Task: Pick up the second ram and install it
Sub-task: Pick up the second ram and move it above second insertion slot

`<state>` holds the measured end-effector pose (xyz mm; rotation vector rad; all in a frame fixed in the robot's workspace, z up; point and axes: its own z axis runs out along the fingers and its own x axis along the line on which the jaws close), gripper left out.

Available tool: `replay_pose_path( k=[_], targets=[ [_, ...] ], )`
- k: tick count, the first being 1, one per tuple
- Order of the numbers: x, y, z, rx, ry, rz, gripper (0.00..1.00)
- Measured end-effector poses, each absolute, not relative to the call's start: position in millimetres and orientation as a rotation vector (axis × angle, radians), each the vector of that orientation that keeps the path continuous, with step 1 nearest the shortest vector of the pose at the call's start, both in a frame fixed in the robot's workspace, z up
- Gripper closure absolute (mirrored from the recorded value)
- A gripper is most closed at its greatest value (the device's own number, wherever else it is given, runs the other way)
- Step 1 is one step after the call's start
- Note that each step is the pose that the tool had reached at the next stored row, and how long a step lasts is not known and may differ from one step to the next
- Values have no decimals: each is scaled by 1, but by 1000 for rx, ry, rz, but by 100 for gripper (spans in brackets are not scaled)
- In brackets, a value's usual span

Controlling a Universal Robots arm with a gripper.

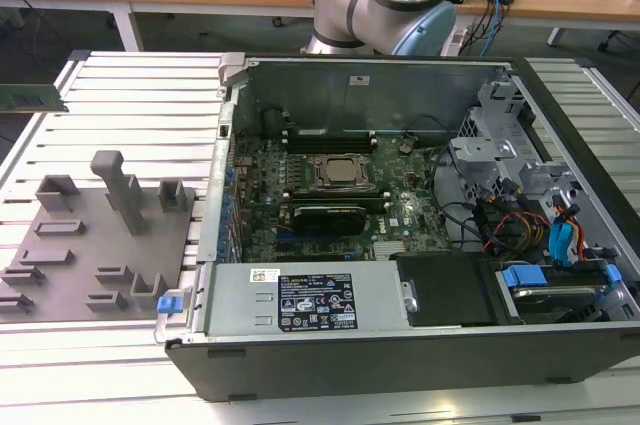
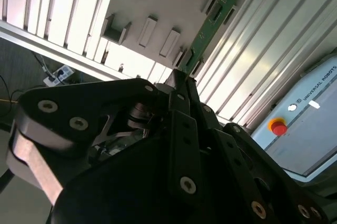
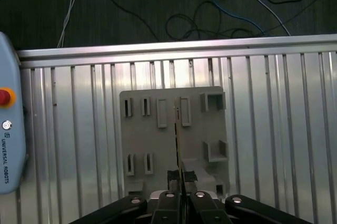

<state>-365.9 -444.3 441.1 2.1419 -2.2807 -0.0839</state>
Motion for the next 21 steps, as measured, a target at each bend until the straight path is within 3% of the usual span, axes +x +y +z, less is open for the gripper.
replay_pose_path(
  k=[21],
  targets=[
    [-295,-444,441,2142,-2281,-84,87]
  ],
)
